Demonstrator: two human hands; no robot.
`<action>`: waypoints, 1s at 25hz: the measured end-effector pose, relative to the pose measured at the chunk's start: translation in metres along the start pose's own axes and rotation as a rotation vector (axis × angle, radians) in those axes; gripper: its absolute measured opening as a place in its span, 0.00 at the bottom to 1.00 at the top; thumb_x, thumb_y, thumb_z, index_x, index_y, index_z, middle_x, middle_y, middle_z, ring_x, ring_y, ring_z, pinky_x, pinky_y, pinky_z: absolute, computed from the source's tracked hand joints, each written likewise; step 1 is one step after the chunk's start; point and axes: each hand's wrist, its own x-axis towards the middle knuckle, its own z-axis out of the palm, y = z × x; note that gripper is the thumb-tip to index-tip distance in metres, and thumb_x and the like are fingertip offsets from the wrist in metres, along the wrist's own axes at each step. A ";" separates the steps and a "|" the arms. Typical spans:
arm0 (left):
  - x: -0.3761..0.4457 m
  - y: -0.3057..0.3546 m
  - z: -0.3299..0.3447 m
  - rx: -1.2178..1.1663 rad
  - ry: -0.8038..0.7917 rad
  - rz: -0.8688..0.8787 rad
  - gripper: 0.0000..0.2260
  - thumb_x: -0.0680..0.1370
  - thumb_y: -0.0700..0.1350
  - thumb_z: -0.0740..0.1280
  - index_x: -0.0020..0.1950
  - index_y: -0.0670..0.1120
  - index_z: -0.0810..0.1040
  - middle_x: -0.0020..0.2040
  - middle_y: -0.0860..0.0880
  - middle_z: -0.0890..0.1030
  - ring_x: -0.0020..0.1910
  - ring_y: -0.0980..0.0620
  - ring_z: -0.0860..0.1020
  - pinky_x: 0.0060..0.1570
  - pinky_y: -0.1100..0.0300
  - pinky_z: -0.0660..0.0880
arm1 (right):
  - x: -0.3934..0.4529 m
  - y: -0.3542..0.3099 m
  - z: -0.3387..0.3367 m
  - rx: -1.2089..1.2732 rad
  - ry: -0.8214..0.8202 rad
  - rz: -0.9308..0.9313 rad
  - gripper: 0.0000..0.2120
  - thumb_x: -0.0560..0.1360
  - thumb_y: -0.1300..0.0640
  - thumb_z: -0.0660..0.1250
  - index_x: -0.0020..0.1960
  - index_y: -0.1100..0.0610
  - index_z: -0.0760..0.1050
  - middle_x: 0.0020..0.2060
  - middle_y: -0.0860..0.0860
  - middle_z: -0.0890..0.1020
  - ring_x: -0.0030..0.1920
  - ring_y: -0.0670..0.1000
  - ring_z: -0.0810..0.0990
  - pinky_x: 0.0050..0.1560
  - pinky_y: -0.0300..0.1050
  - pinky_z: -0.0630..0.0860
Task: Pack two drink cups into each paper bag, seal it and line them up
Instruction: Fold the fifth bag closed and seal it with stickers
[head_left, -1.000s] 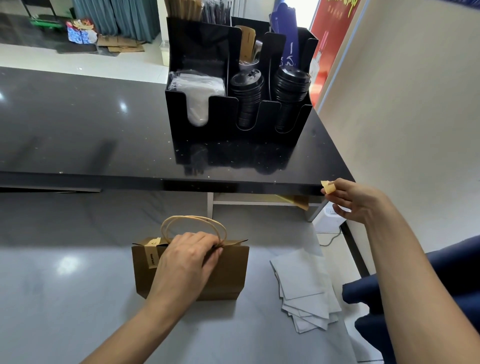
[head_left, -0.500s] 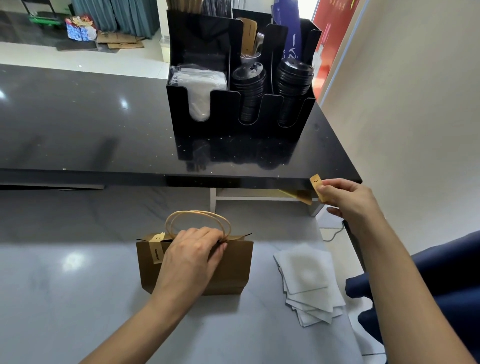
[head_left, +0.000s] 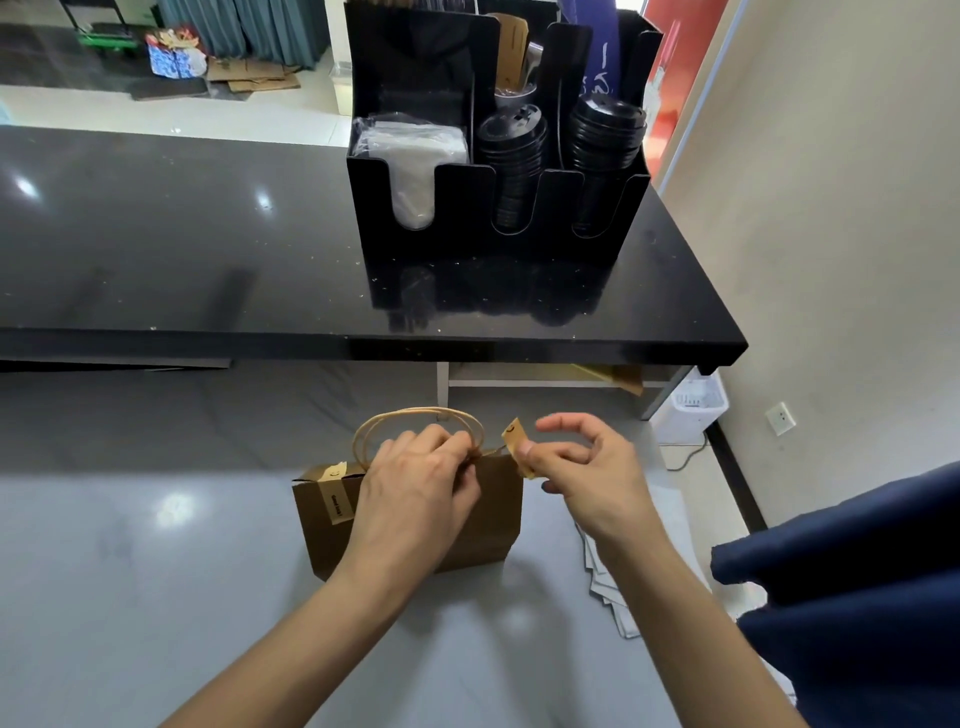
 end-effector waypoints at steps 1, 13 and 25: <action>0.001 0.001 0.000 -0.001 -0.003 -0.007 0.06 0.79 0.51 0.67 0.53 0.52 0.80 0.48 0.53 0.80 0.45 0.51 0.76 0.47 0.54 0.75 | -0.003 0.002 0.006 0.019 0.039 0.010 0.12 0.72 0.54 0.79 0.51 0.52 0.77 0.35 0.46 0.87 0.40 0.43 0.86 0.35 0.33 0.78; 0.001 -0.002 0.005 -0.164 -0.009 -0.017 0.08 0.80 0.49 0.69 0.56 0.51 0.85 0.51 0.52 0.82 0.52 0.52 0.78 0.55 0.53 0.76 | -0.019 0.014 0.040 0.150 0.286 0.049 0.19 0.69 0.51 0.80 0.36 0.56 0.71 0.28 0.50 0.82 0.31 0.43 0.78 0.34 0.38 0.74; -0.001 -0.005 0.005 -0.296 -0.016 0.013 0.08 0.77 0.44 0.73 0.55 0.49 0.82 0.50 0.53 0.81 0.51 0.56 0.78 0.52 0.58 0.79 | -0.019 0.021 0.047 0.179 0.310 0.020 0.20 0.71 0.50 0.80 0.35 0.56 0.70 0.23 0.44 0.76 0.26 0.40 0.72 0.28 0.32 0.67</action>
